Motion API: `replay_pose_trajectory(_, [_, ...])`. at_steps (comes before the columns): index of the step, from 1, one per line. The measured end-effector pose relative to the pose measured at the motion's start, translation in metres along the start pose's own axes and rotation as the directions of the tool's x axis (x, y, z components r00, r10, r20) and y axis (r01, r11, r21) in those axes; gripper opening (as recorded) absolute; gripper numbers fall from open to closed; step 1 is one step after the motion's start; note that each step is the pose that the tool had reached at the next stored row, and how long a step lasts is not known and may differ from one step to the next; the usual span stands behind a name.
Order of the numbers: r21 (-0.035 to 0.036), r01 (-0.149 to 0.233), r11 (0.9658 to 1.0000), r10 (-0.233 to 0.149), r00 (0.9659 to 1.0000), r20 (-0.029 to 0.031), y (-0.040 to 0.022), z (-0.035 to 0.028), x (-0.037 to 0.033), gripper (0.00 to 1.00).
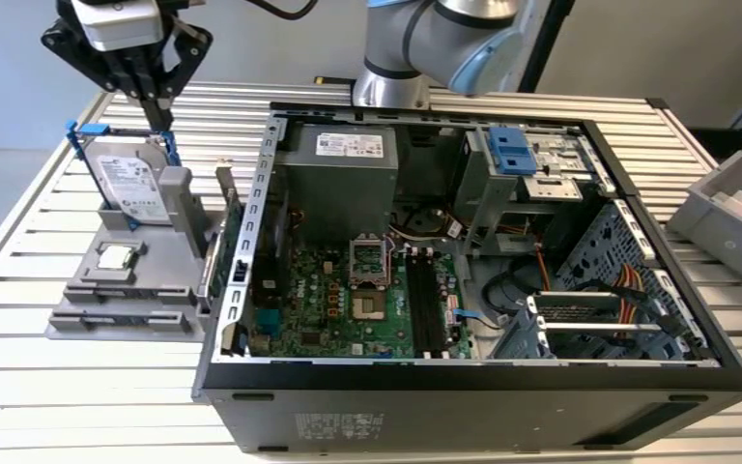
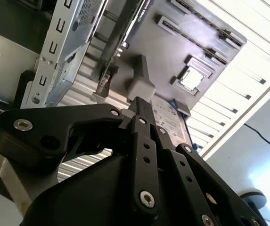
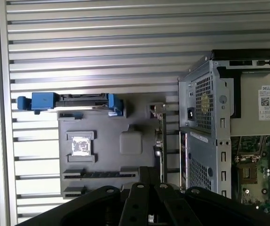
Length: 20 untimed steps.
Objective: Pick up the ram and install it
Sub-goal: 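Reach for the ram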
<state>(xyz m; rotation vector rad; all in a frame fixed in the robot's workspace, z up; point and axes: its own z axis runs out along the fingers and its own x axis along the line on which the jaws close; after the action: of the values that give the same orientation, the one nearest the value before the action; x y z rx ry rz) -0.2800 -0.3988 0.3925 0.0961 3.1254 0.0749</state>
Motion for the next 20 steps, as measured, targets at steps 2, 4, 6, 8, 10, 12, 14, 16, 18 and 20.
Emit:
replay_pose_trajectory(2, [0.0,0.001,1.0,-0.001,1.0,-0.0001,-0.0002,0.0,0.003,0.0])
replay_pose_trajectory(4, [-0.0001,0.003,1.0,-0.003,1.0,-0.0001,-0.0004,-0.0001,0.007,0.0])
replay_pose_trajectory(6, [-0.0001,0.006,1.0,-0.006,1.0,-0.0003,-0.0006,-0.0002,0.0109,0.0])
replay_pose_trajectory(8, [-0.0001,0.008,1.0,-0.008,1.0,-0.0004,-0.0009,-0.0002,0.0145,0.0])
replay_pose_trajectory(10, [-0.0001,0.01,1.0,-0.01,1.0,-0.0005,-0.0011,-0.0003,0.018,0.0])
replay_pose_trajectory(12, [-0.0002,0.012,0.9999,-0.012,0.9999,-0.0006,-0.0013,-0.0003,0.0212,0.0])
replay_pose_trajectory(14, [-0.0002,0.014,0.9999,-0.014,0.9999,-0.0007,-0.0015,-0.0004,0.0245,0.0])
replay_pose_trajectory(16, [-0.0002,0.016,0.9999,-0.016,0.9999,-0.0008,-0.0017,-0.0004,0.0276,0.0])
replay_pose_trajectory(18, [-0.0002,0.018,0.9998,-0.018,0.9998,-0.0009,-0.0019,-0.0005,0.0308,0.0])
replay_pose_trajectory(20, [-0.0002,0.021,0.9998,-0.021,0.9998,-0.001,-0.0021,-0.0005,0.034,0.0])
